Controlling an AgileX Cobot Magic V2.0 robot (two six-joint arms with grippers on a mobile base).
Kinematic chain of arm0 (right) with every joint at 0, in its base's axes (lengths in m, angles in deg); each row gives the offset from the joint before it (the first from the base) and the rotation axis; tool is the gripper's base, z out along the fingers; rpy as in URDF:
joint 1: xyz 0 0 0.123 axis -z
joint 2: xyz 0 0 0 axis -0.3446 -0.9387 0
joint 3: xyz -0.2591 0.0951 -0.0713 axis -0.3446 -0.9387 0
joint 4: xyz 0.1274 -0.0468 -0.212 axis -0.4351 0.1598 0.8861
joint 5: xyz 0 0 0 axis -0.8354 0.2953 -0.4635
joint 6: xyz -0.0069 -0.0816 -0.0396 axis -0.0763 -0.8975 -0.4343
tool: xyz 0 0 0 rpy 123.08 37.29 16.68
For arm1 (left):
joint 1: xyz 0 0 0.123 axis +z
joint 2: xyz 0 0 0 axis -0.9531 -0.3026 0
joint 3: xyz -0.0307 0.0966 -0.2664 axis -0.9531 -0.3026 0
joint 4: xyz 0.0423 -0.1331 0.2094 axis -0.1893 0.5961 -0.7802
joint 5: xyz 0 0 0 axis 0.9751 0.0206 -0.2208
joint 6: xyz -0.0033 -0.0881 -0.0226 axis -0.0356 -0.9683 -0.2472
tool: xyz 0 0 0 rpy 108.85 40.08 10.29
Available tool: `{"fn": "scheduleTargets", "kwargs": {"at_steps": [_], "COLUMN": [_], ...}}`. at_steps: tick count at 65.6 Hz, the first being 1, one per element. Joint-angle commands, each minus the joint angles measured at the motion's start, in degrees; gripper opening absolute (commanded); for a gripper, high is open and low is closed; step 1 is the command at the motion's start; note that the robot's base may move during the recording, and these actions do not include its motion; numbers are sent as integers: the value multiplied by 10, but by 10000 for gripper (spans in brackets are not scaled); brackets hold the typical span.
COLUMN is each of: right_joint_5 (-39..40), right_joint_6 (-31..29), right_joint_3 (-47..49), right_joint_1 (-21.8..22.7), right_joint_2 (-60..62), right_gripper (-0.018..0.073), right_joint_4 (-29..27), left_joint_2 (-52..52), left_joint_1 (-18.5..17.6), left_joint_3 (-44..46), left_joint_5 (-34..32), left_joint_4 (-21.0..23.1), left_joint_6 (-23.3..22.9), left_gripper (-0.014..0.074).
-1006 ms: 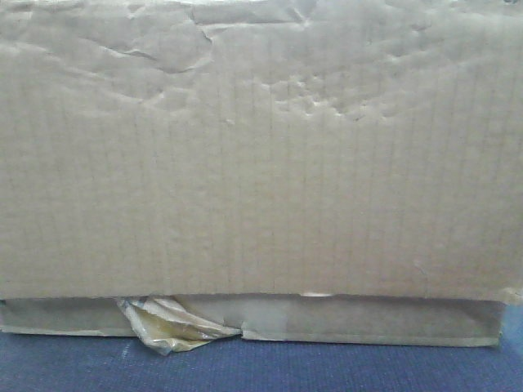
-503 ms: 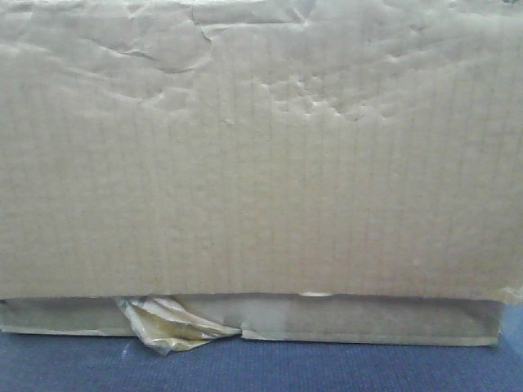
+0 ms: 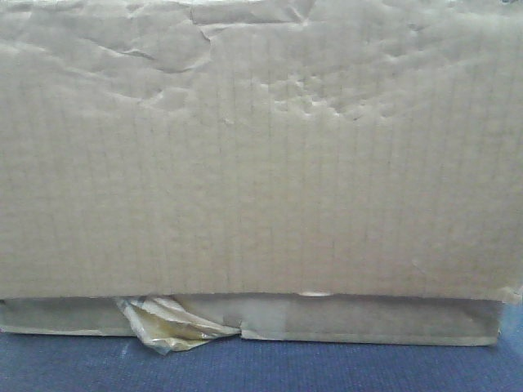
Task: Stack two boxes on right shelf middle
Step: 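Lower the left gripper onto the box wall and close on it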
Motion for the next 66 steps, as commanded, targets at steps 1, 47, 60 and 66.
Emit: {"fn": "scheduleTargets", "kwargs": {"at_steps": [1, 47, 60, 66], "right_joint_5": [10, 10, 10, 10], "right_joint_6": [0, 0, 0, 0], "right_joint_3": [0, 0, 0, 0], "right_joint_1": [4, 4, 4, 4], "right_joint_2": [2, 2, 2, 2], "right_gripper": [-162, -162, -162, -162], "right_joint_4": [-2, -2, -2, -2], "left_joint_2": [5, -29, -29, -29], "left_joint_1": [-4, -4, -4, -4], "left_joint_3": [-35, -101, -101, -101], "left_joint_5": [-44, -88, -88, -99], "left_joint_4": [-8, 5, 5, 3], "left_joint_6": [-24, -20, -19, -19], "left_gripper": [-111, -91, 201, 299]}}
